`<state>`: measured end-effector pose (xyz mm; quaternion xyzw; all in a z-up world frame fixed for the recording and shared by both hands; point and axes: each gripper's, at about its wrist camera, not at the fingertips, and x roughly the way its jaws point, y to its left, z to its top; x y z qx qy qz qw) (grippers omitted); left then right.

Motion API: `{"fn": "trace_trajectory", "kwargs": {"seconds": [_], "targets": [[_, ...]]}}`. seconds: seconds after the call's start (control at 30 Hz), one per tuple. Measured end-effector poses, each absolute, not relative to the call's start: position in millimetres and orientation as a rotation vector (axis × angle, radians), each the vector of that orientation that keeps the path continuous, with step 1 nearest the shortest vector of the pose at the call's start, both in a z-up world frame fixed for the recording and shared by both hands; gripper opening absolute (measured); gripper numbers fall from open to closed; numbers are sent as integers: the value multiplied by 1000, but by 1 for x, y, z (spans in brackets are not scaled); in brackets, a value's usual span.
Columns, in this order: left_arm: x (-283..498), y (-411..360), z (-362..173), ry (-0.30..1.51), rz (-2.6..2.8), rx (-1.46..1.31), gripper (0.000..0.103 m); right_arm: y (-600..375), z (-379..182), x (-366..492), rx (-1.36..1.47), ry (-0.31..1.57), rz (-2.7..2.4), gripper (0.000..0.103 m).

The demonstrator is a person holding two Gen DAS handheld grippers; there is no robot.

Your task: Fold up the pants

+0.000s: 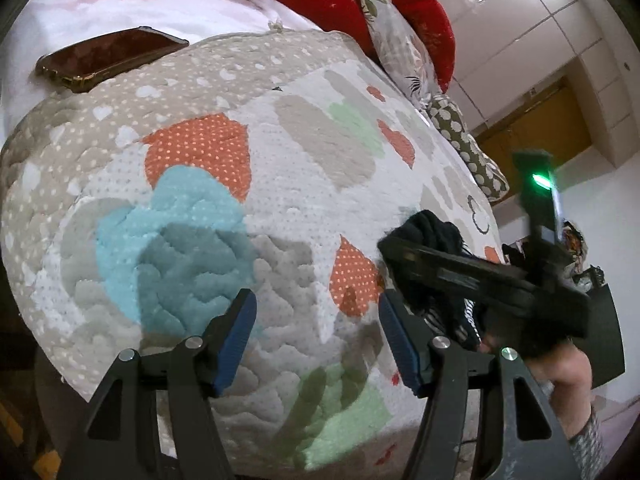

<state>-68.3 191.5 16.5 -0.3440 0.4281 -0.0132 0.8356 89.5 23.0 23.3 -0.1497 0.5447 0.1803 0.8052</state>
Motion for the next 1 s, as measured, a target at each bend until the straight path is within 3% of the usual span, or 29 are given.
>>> {"fn": "trace_trajectory", "kwargs": {"seconds": [0.07,0.17,0.23,0.27,0.3,0.37,0.73,1.0], "targets": [[-69,189,17,903,-33,-713,65,35,13,94,-395,1170,350,94],[-68,185,17,904,-45,-712,66,42,8,94,-460,1166,343,90],[-67,182,18,909,-43,-709,66,38,12,93,-475,1152,327,62],[-66,181,18,911,-42,-709,66,31,17,94,-467,1142,303,43],[-66,179,19,914,-43,-708,66,26,20,95,-448,1142,305,35],[-64,173,21,923,-55,-698,66,3,31,97,-344,1142,329,30],[-48,97,32,1009,-168,-549,66,-135,90,101,184,1071,443,30],[-36,44,36,1070,-202,-449,66,-261,75,99,430,1042,362,32]]}}
